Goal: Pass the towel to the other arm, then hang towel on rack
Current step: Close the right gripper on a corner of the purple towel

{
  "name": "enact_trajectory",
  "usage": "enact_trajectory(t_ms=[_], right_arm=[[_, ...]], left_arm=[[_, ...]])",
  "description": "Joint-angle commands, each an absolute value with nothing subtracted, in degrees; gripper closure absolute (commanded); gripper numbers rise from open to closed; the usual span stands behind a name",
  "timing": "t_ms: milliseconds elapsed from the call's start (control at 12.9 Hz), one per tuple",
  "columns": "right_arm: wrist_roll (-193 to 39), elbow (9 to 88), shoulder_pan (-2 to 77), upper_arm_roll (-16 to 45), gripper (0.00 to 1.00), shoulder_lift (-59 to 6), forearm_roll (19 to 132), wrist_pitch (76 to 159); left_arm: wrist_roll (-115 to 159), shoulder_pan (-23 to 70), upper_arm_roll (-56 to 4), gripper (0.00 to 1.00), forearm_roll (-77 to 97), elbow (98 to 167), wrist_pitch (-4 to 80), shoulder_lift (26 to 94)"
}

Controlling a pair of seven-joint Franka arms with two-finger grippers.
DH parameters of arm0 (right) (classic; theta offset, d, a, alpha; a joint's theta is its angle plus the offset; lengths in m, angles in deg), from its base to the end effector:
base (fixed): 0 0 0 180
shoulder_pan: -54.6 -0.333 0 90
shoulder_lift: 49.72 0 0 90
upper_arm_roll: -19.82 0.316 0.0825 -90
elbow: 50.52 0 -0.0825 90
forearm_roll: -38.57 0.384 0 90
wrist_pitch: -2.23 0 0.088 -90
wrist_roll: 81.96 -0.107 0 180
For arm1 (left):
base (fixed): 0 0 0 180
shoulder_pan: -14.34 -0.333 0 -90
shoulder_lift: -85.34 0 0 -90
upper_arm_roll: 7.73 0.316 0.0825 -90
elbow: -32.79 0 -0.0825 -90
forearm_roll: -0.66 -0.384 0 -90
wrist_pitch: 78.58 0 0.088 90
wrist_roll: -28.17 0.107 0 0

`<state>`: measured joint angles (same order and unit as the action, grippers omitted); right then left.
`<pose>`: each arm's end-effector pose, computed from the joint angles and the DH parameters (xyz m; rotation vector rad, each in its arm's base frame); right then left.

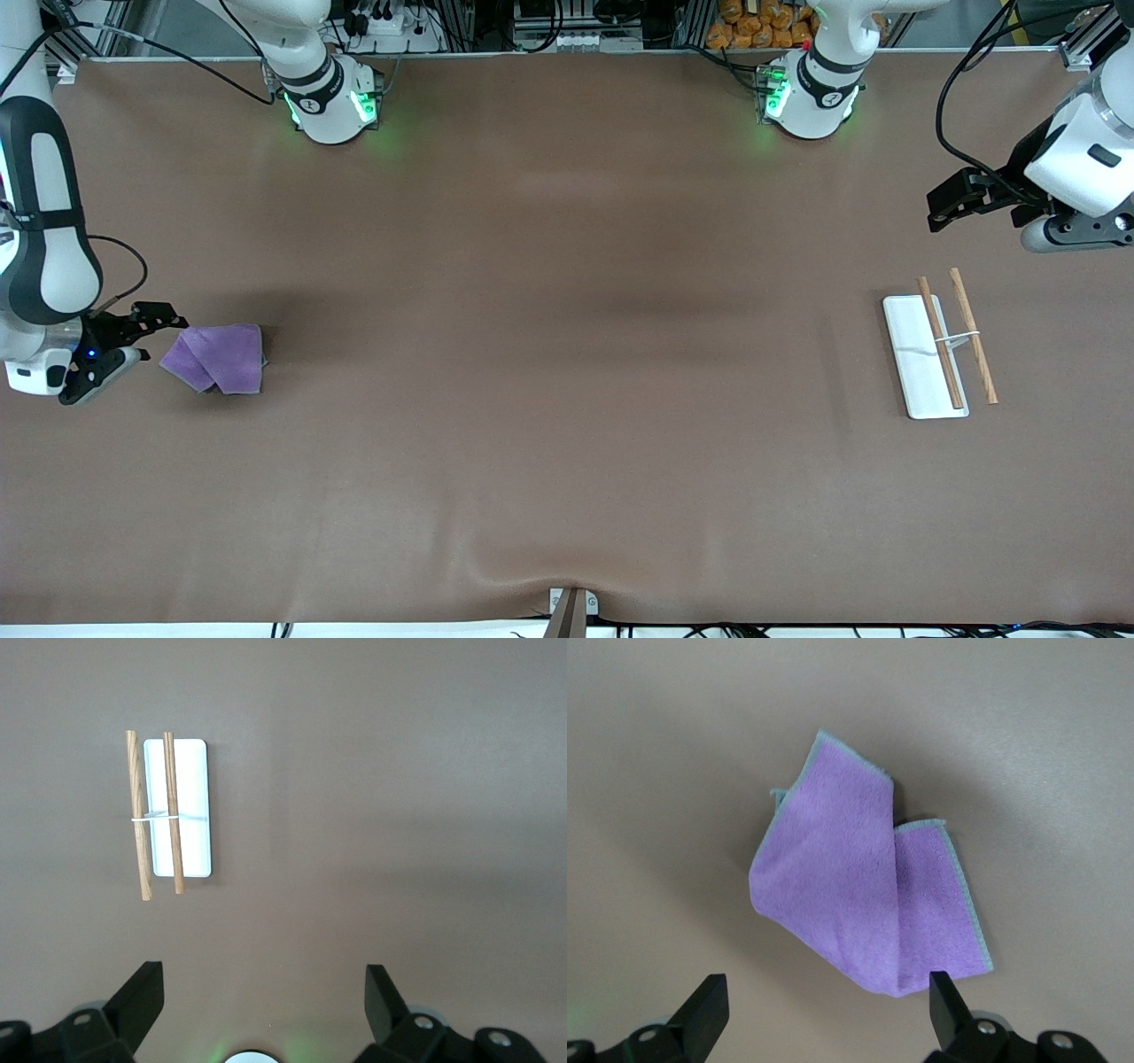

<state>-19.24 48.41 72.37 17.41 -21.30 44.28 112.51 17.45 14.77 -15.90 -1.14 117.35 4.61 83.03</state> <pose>0.5955 -0.2093 0.2765 -2.7107 -0.9833 0.2589 0.5495 -0.0776 0.6366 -3.1037 -0.0616 0.0910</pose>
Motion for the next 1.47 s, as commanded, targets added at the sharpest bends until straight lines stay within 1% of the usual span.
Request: enact_trajectory(t_ms=[0, 155, 310, 620, 852, 929, 1007, 1084, 1162, 1239, 1394], right_arm=[[-5.72, 48.62, 75.59, 18.15, 0.00, -18.70, 47.87, 113.58], [-1.02, 52.82, 76.65, 18.15, 0.02, -18.52, 49.46, 117.09], [0.91, 56.69, 76.74, 18.24, 0.04, -18.52, 50.52, 122.26], [3.91, 57.24, 76.74, 18.24, 0.33, -18.43, 50.53, 124.31], [7.07, 58.37, 77.18, 18.24, 0.34, -18.08, 51.31, 127.64], [7.95, 58.81, 77.36, 18.24, 0.38, -18.08, 51.84, 128.17], [8.57, 58.90, 77.36, 18.24, 0.52, -17.99, 51.93, 128.53], [8.83, 58.91, 77.27, 18.24, 0.77, -17.99, 51.93, 128.44], [8.75, 58.91, 77.01, 18.24, 0.91, -17.99, 51.93, 128.44], [8.66, 58.82, 77.09, 18.24, 1.00, -17.99, 51.93, 128.18], [7.78, 58.56, 76.49, 18.24, 1.00, -18.16, 51.93, 126.96]], left_arm=[[17.62, 14.52, -16.25, 0.00, -1.01, 117.60, 4.12, 83.05], [17.62, 14.61, -16.25, 0.00, -1.01, 117.52, 4.21, 83.05], [17.62, 14.61, -16.25, 0.00, -1.01, 117.52, 4.21, 83.05], [17.62, 14.61, -16.25, 0.00, -1.01, 117.52, 4.30, 83.05], [17.62, 14.61, -16.25, 0.00, -1.01, 117.52, 4.39, 83.05], [17.62, 14.61, -16.25, 0.00, -1.01, 117.52, 4.39, 83.05], [17.62, 14.52, -16.25, 0.00, -1.01, 117.52, 4.39, 83.05], [17.62, 14.52, -16.25, 0.00, -1.01, 117.52, 4.39, 83.05], [17.62, 14.52, -16.25, 0.00, -1.01, 117.52, 4.39, 83.05], [17.62, 14.52, -16.25, 0.00, -1.01, 117.52, 4.39, 83.05], [17.62, 14.52, -16.25, 0.00, -1.01, 117.52, 4.39, 83.05]])
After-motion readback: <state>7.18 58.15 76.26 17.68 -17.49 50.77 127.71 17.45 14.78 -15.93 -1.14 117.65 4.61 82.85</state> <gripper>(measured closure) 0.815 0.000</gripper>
